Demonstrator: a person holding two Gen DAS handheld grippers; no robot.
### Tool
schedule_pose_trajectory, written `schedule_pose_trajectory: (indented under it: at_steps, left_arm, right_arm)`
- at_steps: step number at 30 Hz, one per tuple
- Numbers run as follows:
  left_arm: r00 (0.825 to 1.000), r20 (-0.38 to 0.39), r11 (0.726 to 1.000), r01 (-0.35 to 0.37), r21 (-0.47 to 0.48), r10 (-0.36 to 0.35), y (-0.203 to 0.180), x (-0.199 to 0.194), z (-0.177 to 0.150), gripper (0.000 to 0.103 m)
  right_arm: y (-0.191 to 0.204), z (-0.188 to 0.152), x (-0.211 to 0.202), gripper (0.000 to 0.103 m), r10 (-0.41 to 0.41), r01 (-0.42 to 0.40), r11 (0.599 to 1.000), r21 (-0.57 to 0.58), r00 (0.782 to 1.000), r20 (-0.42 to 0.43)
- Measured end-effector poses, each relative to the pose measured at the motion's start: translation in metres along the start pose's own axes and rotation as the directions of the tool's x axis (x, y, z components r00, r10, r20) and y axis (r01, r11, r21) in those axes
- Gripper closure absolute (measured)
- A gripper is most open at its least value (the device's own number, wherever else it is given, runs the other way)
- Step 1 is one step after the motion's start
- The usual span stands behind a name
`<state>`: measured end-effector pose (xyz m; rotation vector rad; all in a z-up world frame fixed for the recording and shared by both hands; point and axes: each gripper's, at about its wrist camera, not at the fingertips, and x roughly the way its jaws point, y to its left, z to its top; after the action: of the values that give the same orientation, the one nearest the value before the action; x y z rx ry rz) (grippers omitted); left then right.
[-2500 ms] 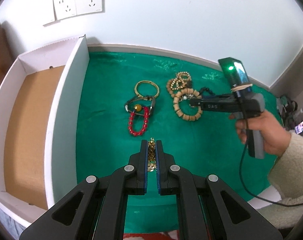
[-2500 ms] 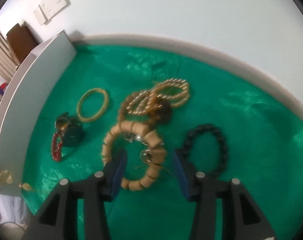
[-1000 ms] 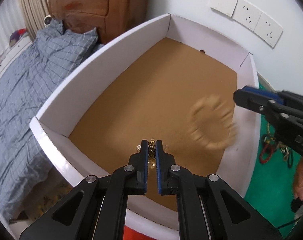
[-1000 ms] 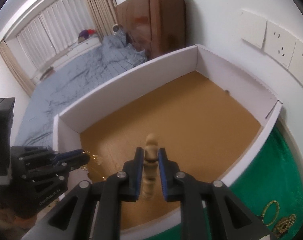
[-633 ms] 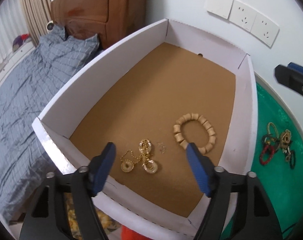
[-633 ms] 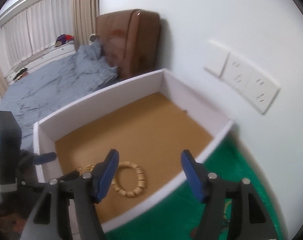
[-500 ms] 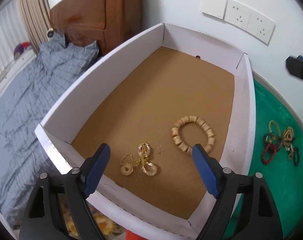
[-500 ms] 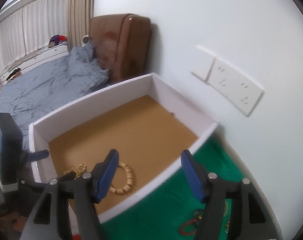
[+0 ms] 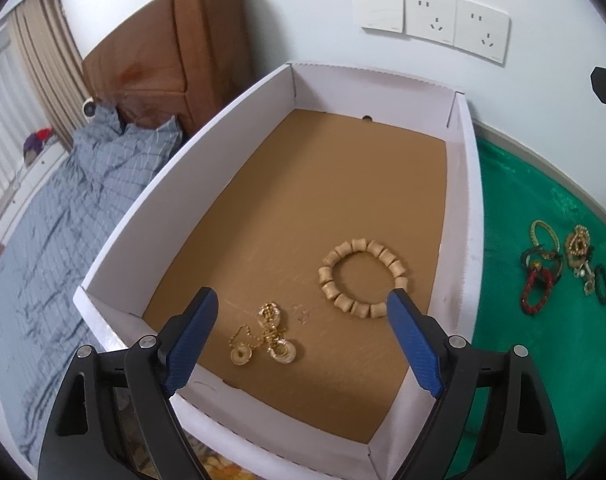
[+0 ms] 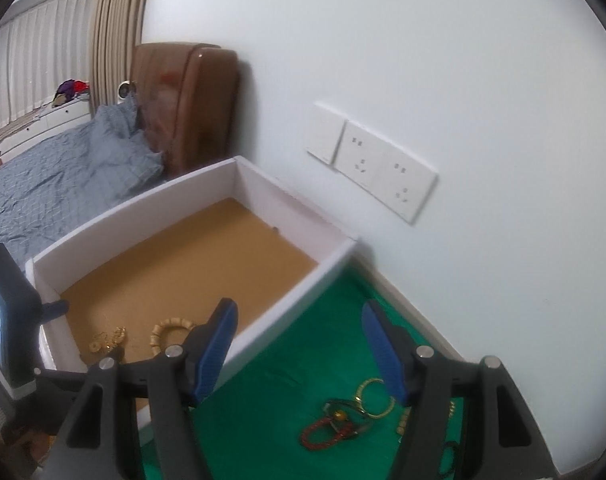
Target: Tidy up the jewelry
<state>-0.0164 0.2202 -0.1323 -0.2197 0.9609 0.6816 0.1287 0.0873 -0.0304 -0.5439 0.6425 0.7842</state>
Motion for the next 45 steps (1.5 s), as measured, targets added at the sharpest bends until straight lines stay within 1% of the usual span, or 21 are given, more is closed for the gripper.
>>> schedule_pose_trajectory:
  at_steps: [5,7,10,12,14,15,18,23,26,28,31,34,37,39,42,44,45]
  left_arm:
    - [1.0,0.024,0.999,-0.007,0.032,0.006,-0.009,-0.005,0.002,0.016]
    - [0.998,0.053,0.999,-0.021,0.05,0.019,-0.013,-0.01,0.003,0.016]
    - [0.992,0.123,0.996,-0.048,0.076,0.039,-0.019,-0.019,0.006,0.015]
    - [0.988,0.148,0.994,-0.057,0.097,0.042,-0.024,-0.021,0.006,0.013]
    - [0.984,0.17,0.991,-0.07,0.114,0.05,-0.03,-0.018,0.005,0.013]
    - [0.984,0.169,0.989,-0.078,0.123,0.056,-0.032,-0.014,0.004,0.013]
    - [0.989,0.143,0.988,-0.062,0.141,0.041,-0.038,-0.003,0.0,0.013]
    - [0.997,0.071,0.983,-0.032,0.181,0.02,-0.047,0.015,-0.007,0.013]
    - [0.997,0.072,0.975,-0.049,0.218,0.034,-0.052,0.016,-0.007,0.013]
    - [0.997,0.055,0.965,-0.063,0.255,0.05,-0.056,0.022,-0.009,0.013]
    - [0.995,0.038,0.951,-0.103,0.292,0.096,-0.058,0.03,-0.014,0.013]
    - [0.994,0.049,0.948,-0.112,0.298,0.102,-0.053,0.028,-0.017,0.011]
    - [0.991,0.064,0.941,-0.131,0.311,0.116,-0.046,0.027,-0.021,0.007]
    - [0.989,0.049,0.937,-0.15,0.316,0.142,-0.041,0.029,-0.021,0.007]
    - [0.992,0.017,0.948,-0.127,0.293,0.127,-0.029,0.03,-0.02,0.007]
    - [0.993,0.018,0.96,-0.118,0.255,0.117,-0.022,0.025,-0.017,0.007]
    - [0.994,0.029,0.97,-0.112,0.217,0.109,-0.019,0.018,-0.014,0.007]
  right_arm:
    - [-0.009,-0.005,-0.007,0.037,-0.028,0.028,1.0,0.01,1.0,-0.008]
    - [-0.011,-0.008,-0.01,0.037,-0.041,0.041,0.999,0.012,0.999,-0.011]
    - [-0.015,-0.013,-0.012,0.037,-0.041,0.042,0.999,0.021,0.999,-0.021]
    - [-0.019,-0.018,-0.012,0.037,-0.05,0.051,0.998,0.031,0.998,-0.034]
    - [-0.023,-0.025,-0.012,0.037,-0.058,0.061,0.997,0.039,0.997,-0.058]
    - [-0.025,-0.026,-0.011,0.037,-0.057,0.06,0.997,0.046,0.996,-0.062]
    - [-0.031,-0.032,-0.013,0.037,-0.075,0.079,0.995,0.058,0.995,-0.067]
    - [-0.043,-0.04,-0.017,0.037,-0.094,0.101,0.992,0.08,0.992,-0.079]
    - [-0.049,-0.044,-0.017,0.037,-0.1,0.108,0.99,0.091,0.991,-0.087]
    - [-0.052,-0.046,-0.016,0.037,-0.099,0.108,0.989,0.097,0.991,-0.09]
    - [-0.057,-0.048,-0.016,0.037,-0.095,0.105,0.989,0.107,0.991,-0.094]
    - [-0.063,-0.053,-0.017,0.037,-0.091,0.102,0.988,0.12,0.991,-0.097]
    - [-0.078,-0.066,-0.02,0.037,-0.104,0.121,0.981,0.151,0.988,-0.118]
    - [-0.091,-0.076,-0.021,0.037,-0.11,0.134,0.975,0.178,0.984,-0.137]
    - [-0.116,-0.104,-0.027,0.037,-0.121,0.161,0.955,0.249,0.978,-0.17]
    - [-0.131,-0.123,-0.029,0.037,-0.124,0.181,0.938,0.297,0.972,-0.202]
    - [-0.136,-0.129,-0.029,0.037,-0.116,0.179,0.931,0.318,0.971,-0.208]
